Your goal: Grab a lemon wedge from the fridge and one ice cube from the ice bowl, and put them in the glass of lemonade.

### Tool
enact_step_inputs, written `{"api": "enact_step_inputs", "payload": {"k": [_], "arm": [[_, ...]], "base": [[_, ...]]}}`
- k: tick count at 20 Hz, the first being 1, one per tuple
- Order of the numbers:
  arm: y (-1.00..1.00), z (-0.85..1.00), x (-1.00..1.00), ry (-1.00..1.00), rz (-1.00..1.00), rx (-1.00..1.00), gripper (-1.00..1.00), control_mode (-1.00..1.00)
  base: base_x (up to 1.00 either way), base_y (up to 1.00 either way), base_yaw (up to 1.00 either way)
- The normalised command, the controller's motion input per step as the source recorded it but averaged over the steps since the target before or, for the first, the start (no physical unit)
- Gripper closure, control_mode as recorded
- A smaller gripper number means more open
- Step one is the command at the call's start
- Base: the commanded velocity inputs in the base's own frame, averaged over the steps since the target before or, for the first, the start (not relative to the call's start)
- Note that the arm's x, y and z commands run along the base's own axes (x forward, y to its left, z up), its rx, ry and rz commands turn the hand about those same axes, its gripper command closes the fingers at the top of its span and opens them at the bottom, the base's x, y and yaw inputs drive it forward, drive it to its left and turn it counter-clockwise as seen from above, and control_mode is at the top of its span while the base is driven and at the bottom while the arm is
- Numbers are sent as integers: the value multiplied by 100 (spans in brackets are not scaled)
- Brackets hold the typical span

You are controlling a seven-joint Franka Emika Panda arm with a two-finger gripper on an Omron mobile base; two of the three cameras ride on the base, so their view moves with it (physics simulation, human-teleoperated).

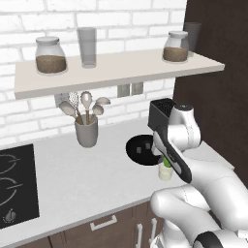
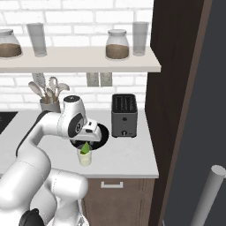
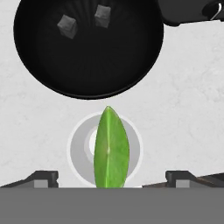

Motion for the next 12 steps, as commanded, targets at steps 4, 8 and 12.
{"api": "enact_step_inputs", "payload": {"k": [4,8,12], "arm": [[0,23,0,0,0,5,-100,-100],[0,33,-2,0,0,10,-100,-100],[0,35,-12,-1,1,11,-100,-100]], "base": [[0,0,0],[0,0,0],[0,0,0]]}}
